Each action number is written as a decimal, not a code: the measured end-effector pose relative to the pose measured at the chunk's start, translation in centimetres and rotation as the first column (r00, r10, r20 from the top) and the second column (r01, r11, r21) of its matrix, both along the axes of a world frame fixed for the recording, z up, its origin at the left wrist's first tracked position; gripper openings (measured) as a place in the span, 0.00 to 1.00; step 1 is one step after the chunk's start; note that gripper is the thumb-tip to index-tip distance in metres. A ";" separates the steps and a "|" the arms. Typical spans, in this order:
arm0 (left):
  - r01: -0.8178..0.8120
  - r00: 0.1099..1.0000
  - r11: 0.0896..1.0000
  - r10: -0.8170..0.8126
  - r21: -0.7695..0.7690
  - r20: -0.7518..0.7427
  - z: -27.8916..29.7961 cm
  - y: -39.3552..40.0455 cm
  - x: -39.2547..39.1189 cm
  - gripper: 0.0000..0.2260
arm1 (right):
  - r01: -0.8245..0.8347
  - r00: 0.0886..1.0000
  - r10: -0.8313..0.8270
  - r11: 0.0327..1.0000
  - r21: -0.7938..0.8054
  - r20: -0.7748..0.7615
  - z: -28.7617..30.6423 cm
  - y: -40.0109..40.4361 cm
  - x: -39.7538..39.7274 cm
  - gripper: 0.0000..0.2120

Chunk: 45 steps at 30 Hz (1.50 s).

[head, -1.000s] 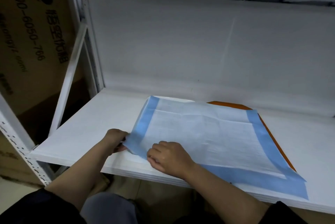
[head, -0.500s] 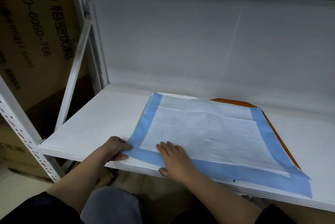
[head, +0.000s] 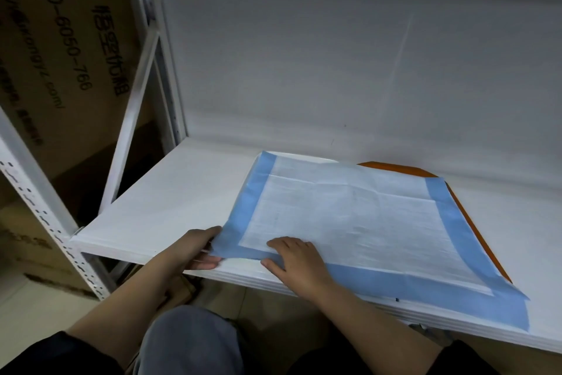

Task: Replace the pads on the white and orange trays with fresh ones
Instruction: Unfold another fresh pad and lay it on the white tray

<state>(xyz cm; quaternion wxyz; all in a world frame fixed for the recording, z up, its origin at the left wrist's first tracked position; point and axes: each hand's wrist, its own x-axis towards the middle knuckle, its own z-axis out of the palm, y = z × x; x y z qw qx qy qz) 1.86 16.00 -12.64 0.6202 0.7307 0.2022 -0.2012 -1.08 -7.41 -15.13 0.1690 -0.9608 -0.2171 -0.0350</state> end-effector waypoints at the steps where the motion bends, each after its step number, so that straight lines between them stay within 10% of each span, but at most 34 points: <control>1: 0.022 1.000 1.000 -0.022 0.003 0.011 0.0 0.0 -0.1 0.15 | 0.000 1.000 0.000 1.000 0.003 -0.003 0.0 0.2 0.0 0.38; 8: 0.009 0.999 1.000 -0.009 -0.005 0.043 -0.2 0.3 -0.2 0.17 | -0.011 0.995 0.016 0.998 -0.060 0.098 -0.4 1.1 0.2 0.13; 13: 0.019 0.998 1.000 -0.019 0.007 0.067 -0.7 0.2 -0.1 0.11 | -0.018 0.969 0.110 0.926 -0.377 0.222 -1.4 1.0 0.5 0.15; 24: -0.045 0.993 0.999 0.042 0.025 0.109 -0.8 -0.2 0.0 0.10 | -0.034 0.908 0.202 0.908 -0.417 0.366 -2.9 1.5 0.6 0.13; 31: -0.106 0.985 0.975 0.076 0.196 0.154 -0.9 -0.6 0.1 0.09 | 0.006 0.919 0.146 0.923 -0.385 0.366 -3.0 -0.4 0.7 0.21; 34: -0.065 0.963 0.771 -0.119 0.634 0.243 -1.1 -1.4 0.1 0.19 | 0.037 0.913 0.111 0.936 -0.349 0.393 -3.1 -2.7 0.2 0.24; 37: -0.199 0.761 0.472 -0.478 0.859 0.439 -1.3 -4.2 0.3 0.26 | 0.050 0.886 0.111 0.943 -0.330 0.450 -3.0 -4.9 -0.6 0.24; 42: 0.056 0.378 0.492 -0.816 0.869 0.437 -0.2 -12.0 -0.8 0.30 | 0.081 0.864 0.097 0.941 -0.328 0.493 -2.5 -8.7 -1.9 0.24; 45: 0.208 0.222 0.325 -0.934 0.923 0.279 -0.6 -16.0 -2.0 0.36 | 0.114 0.869 0.049 0.949 -0.295 0.492 -2.3 -11.9 -2.5 0.27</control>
